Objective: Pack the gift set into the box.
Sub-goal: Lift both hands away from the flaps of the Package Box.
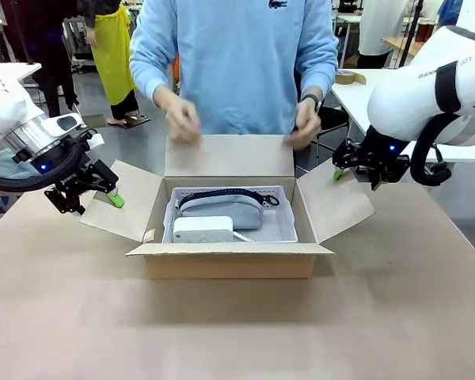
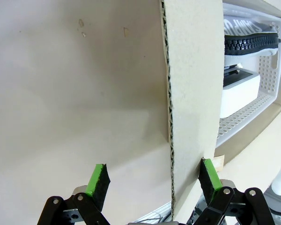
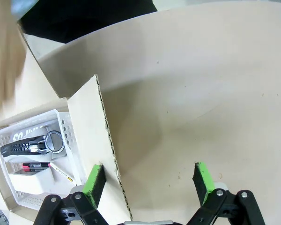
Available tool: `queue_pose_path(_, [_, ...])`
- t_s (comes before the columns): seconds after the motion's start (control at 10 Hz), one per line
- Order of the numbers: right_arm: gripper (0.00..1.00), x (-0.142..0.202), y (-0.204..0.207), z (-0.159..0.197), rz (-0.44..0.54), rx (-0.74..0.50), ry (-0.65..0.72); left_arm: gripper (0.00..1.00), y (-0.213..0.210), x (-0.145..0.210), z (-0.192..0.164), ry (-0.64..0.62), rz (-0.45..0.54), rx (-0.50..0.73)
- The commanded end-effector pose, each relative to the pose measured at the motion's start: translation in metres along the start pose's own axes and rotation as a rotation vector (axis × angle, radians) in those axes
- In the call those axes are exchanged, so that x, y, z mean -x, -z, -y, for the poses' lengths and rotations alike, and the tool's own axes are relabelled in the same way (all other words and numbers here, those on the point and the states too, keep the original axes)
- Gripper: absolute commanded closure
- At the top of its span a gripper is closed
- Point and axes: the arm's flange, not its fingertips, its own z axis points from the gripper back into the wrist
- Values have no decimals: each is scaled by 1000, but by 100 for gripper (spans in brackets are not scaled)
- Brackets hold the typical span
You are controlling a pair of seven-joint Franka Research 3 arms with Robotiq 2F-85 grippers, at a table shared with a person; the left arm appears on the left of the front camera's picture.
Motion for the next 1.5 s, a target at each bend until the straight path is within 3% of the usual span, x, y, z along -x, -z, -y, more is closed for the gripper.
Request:
queue_pose_path(0.0, [0,-1,-3,-2,6,21,12,0,-1,3,0,-2,4,-19])
queue_pose_path(0.2, [0,0,0,0,0,0,0,0,0,0,0,0,0,0])
queue_pose_path(0.3, [0,-2,-15,-4,-30,-113,-64,0,-27,13,1,118,-49,148])
queue_pose_path(0.4, [0,-6,-47,9,-145,-367,-144,0,-65,31,-7,239,-110,362])
queue_pose_path(0.6, [0,-10,-90,55,-298,-691,-243,0,-114,60,-39,398,-171,704])
queue_pose_path(0.7, [0,-10,-101,85,-341,-861,-277,0,-128,70,-61,429,-140,832])
queue_pose_path(1.0, [0,7,-88,184,-212,-1184,-97,0,-147,95,-146,479,108,1256])
queue_pose_path(1.1, [0,15,-76,206,-130,-1243,-2,0,-141,94,-159,416,150,1289])
queue_pose_path(1.2, [0,17,-66,208,-66,-1178,118,0,-134,78,-159,193,162,1242])
queue_pose_path(1.3, [0,22,-101,204,-163,-1193,-100,0,-76,100,-114,423,125,1158])
queue_pose_path(1.4, [0,22,-101,204,-163,-1193,-100,0,-76,100,-114,423,125,1158])
